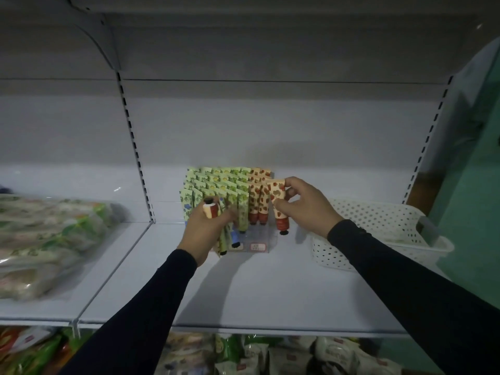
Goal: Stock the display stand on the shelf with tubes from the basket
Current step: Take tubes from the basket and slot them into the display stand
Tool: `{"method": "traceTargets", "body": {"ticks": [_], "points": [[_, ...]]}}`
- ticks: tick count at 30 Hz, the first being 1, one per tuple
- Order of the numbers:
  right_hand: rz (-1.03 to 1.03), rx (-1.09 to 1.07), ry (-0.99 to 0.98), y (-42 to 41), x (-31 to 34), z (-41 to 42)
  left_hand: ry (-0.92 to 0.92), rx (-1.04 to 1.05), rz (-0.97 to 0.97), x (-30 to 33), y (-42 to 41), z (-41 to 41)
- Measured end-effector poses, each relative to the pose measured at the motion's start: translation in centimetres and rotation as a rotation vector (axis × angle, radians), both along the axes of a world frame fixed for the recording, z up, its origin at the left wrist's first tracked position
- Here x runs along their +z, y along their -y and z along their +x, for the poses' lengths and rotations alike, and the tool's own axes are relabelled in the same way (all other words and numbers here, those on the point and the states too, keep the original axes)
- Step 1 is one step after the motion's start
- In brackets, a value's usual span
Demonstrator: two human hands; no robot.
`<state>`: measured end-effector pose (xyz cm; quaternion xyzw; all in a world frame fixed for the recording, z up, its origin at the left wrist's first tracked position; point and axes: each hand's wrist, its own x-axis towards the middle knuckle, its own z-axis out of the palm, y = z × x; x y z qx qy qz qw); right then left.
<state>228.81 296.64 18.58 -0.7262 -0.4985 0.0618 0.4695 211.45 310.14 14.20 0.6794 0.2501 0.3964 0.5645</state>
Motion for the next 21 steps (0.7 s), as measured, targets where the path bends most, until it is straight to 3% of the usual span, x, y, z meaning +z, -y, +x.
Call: {"method": "traceTargets", "body": {"ticks": [10, 21], "points": [[0.013, -0.205, 0.247, -2.9, -1.5, 0.3, -0.053, 0.079, -0.016, -2.6, -0.5, -2.3], [0.048, -0.146, 0.197, -4.8, -1.9, -0.7, -0.087, 0.038, 0.056, -3.5, -0.7, -2.6]]}}
